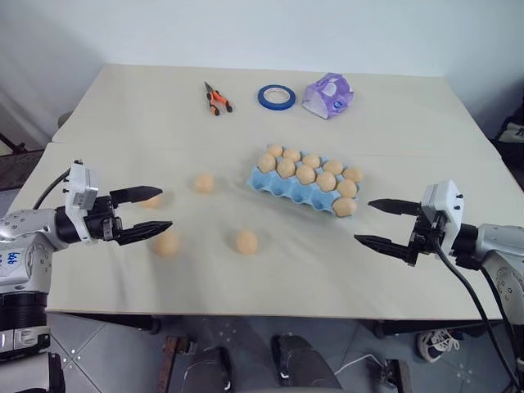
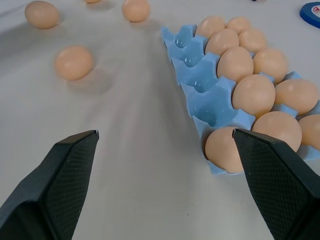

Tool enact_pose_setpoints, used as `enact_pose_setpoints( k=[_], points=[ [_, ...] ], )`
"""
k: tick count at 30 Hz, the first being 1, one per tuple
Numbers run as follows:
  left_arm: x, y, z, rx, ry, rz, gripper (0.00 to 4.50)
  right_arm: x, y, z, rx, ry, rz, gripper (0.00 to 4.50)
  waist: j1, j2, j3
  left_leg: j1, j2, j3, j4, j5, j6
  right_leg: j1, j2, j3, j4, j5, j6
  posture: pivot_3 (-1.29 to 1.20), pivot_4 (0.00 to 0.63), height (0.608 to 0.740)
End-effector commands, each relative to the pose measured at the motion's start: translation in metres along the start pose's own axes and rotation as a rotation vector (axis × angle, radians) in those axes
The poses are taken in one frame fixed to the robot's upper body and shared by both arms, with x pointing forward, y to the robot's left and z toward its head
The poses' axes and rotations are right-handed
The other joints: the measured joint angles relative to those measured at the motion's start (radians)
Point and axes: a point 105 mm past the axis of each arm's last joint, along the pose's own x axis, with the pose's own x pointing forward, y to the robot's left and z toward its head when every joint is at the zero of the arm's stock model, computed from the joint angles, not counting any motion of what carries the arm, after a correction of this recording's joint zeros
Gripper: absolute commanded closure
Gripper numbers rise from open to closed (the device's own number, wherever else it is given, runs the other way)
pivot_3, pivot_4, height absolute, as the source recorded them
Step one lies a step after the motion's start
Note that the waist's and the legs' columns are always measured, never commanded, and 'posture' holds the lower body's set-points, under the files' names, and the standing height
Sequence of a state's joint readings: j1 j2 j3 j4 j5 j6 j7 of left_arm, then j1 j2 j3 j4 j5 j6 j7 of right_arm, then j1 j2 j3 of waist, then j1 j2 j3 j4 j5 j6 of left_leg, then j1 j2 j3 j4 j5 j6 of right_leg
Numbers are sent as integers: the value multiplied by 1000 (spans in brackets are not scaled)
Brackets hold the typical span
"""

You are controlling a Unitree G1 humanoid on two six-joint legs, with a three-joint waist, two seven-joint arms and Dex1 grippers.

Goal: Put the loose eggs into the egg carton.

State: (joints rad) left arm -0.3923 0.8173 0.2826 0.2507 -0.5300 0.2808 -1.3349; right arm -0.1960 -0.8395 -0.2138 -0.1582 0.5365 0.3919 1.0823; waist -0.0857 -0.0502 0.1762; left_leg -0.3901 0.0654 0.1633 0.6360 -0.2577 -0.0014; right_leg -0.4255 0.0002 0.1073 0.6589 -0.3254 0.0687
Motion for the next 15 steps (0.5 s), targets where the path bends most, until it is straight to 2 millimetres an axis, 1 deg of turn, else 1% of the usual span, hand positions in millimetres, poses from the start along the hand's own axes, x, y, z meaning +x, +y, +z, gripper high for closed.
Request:
enact_pose_setpoints(
  k=[1, 4, 7, 12, 15],
  points=[
    [0, 3, 11, 40, -33, 0, 33, -2, -4, 16, -55, -44, -20, 0, 0, 0, 0, 0, 0, 0, 0, 0, 0, 0, 0, 0, 0, 0, 0, 0, 150, 740],
    [1, 7, 9, -26, -3, 37, 33, 0, -5, 15, -55, -46, -26, 0, 0, 0, 0, 0, 0, 0, 0, 0, 0, 0, 0, 0, 0, 0, 0, 0, 150, 740],
    [1, 9, 10, -42, 11, 46, 33, 2, -6, 15, -55, -51, -26, 0, -1, 0, 0, 0, 0, 0, 0, 0, 0, 0, 0, 0, 0, 0, 0, 0, 150, 740],
    [5, 10, 16, 18, 39, 52, 33, 7, -11, 17, -55, -66, -22, 0, 0, 0, 0, 0, 0, 0, 0, 0, 0, 0, 0, 0, 0, 0, 0, 0, 150, 740],
    [4, 10, 17, 18, 84, 92, 33, 9, -13, 17, -60, -71, -20, 0, -1, 0, 0, 0, 0, 0, 0, 0, 0, 0, 0, 0, 0, 0, 0, 0, 150, 740]
  ],
)
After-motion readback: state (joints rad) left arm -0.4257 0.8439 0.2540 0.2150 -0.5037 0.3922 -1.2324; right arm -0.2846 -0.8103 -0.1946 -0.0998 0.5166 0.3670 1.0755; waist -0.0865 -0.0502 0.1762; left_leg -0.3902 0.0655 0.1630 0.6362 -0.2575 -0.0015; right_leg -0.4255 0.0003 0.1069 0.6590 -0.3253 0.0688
